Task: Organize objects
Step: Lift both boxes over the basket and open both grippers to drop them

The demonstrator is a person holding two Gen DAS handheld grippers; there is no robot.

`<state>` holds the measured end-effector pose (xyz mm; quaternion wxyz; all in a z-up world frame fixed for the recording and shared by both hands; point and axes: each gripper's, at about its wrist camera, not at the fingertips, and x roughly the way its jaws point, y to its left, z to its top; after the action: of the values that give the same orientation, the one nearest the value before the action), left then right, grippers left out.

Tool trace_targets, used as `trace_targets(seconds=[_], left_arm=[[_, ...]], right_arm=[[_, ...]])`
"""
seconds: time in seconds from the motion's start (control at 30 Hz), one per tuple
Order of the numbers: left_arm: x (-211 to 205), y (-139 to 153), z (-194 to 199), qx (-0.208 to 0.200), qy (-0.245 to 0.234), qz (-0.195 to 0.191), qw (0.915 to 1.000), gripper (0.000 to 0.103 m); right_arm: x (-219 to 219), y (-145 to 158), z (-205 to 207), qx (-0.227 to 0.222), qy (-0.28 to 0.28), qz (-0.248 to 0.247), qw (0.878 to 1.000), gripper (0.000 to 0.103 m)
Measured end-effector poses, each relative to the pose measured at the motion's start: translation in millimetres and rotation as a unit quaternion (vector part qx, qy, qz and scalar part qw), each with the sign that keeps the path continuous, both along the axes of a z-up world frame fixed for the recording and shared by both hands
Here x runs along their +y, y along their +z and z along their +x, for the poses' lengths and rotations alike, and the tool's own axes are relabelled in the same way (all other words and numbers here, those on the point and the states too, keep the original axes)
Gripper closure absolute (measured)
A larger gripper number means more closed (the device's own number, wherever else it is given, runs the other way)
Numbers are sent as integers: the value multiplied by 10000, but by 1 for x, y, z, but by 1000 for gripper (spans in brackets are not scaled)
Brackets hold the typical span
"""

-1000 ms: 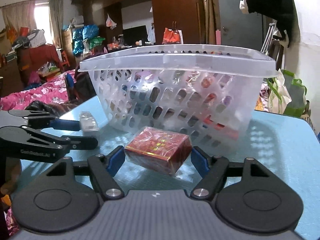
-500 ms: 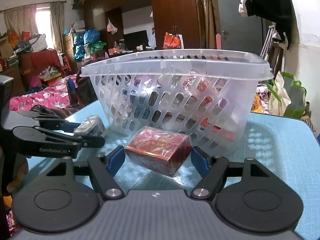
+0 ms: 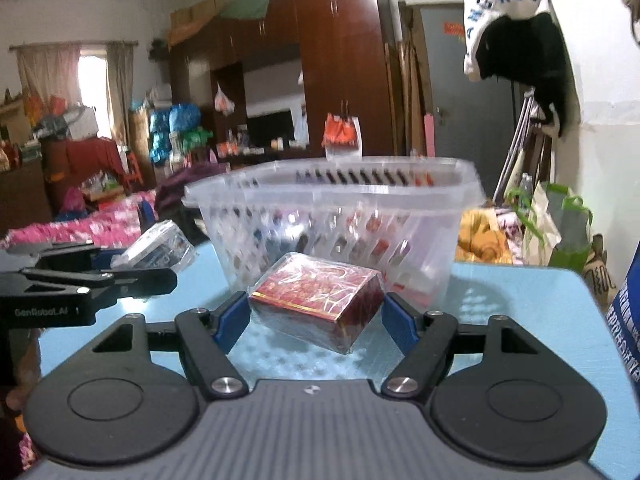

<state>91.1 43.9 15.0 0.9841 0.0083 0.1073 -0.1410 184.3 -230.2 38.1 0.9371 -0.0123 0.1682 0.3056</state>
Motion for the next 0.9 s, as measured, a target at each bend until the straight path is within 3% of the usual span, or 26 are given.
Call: trace_targets(seconds=[0.17, 0.3, 0.37, 0.53, 0.57, 0.6, 0.63, 0.8, 0.9], left_arm=[[-8, 55, 12, -429, -70, -61, 9990, 51], [-18, 99, 55, -368, 46, -17, 9993, 51], [-19, 109, 85, -161, 101, -40, 9998, 51], [-14, 97, 142, 500, 310, -92, 9982, 49], [-14, 90, 152, 623, 370, 6, 9974, 38], [-11, 85, 156, 663, 473, 63, 9967, 28], [-10, 79, 161, 646, 628, 71, 9959, 25], [8, 64, 159, 782, 586, -332, 9947, 23], [18, 63, 142, 620, 431, -582, 9954, 8]], right_arm=[[-2, 48, -10, -715, -109, 130, 9973, 28], [14, 91, 18, -1160, -331, 45, 9927, 28], [26, 102, 44, -1096, -486, -134, 9927, 28], [55, 93, 106, -557, -681, -622, 9942, 27], [60, 89, 113, -472, -678, -751, 9938, 26], [64, 85, 119, -442, -711, -860, 9928, 18], [66, 80, 123, -459, -803, -928, 9914, 4], [54, 67, 114, -432, -706, -676, 9943, 0], [39, 71, 96, -486, -632, -483, 9956, 0]])
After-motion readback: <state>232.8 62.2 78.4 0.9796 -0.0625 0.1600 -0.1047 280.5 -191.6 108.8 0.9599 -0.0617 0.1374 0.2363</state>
